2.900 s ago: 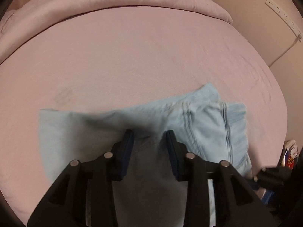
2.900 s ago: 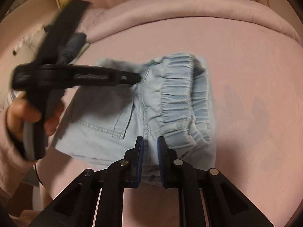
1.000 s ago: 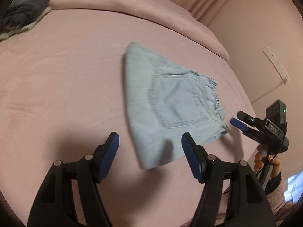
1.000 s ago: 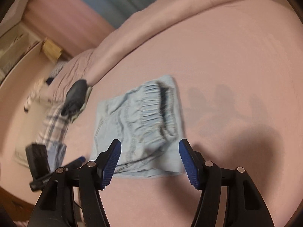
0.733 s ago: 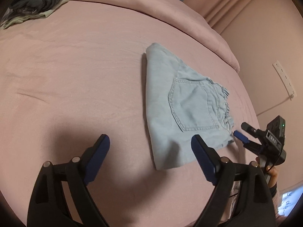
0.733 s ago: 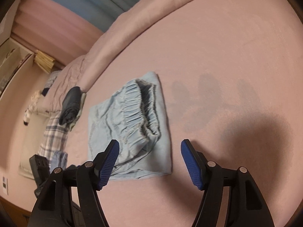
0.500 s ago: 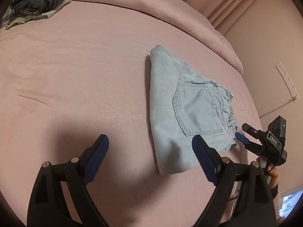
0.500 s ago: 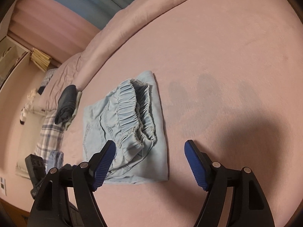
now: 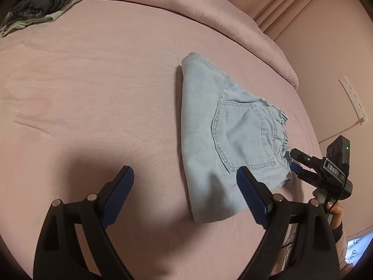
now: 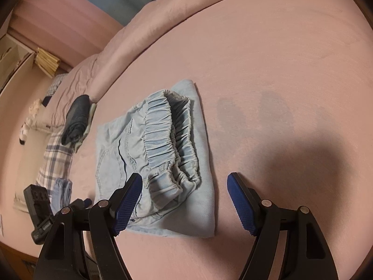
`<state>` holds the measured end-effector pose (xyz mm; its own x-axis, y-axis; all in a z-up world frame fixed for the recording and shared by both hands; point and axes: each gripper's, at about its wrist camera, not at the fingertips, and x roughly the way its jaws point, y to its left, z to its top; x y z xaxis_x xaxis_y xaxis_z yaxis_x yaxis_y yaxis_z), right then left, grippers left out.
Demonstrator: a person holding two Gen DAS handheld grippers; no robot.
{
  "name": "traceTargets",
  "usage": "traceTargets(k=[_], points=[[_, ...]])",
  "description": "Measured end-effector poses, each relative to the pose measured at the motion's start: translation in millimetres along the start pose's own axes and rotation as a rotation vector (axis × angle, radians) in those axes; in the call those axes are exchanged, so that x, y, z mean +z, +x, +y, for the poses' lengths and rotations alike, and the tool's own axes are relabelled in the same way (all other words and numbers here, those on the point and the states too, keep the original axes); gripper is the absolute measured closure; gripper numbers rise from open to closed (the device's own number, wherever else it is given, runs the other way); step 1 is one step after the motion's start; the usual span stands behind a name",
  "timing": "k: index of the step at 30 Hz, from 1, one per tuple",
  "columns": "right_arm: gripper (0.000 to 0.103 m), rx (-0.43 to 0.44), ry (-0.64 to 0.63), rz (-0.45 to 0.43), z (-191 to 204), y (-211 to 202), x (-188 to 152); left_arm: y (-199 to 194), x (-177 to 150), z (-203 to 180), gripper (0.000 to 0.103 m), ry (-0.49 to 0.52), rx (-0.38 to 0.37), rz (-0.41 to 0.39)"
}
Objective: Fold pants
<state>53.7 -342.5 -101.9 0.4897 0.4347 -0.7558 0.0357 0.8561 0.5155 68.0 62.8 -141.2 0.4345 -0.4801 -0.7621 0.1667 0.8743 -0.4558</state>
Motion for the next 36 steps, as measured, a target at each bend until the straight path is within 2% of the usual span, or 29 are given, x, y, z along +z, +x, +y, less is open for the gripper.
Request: traceTargets(k=[16,36], points=[[0.027,0.005,-0.053,0.046,18.5,23.3,9.2,18.7,6.2,-11.1,0.013,0.048,-0.031,0.047],[0.026,0.017,-0.055,0.047,15.5,29.6,15.8,41.5,12.4,-26.2,0.013,0.081,-0.042,0.079]])
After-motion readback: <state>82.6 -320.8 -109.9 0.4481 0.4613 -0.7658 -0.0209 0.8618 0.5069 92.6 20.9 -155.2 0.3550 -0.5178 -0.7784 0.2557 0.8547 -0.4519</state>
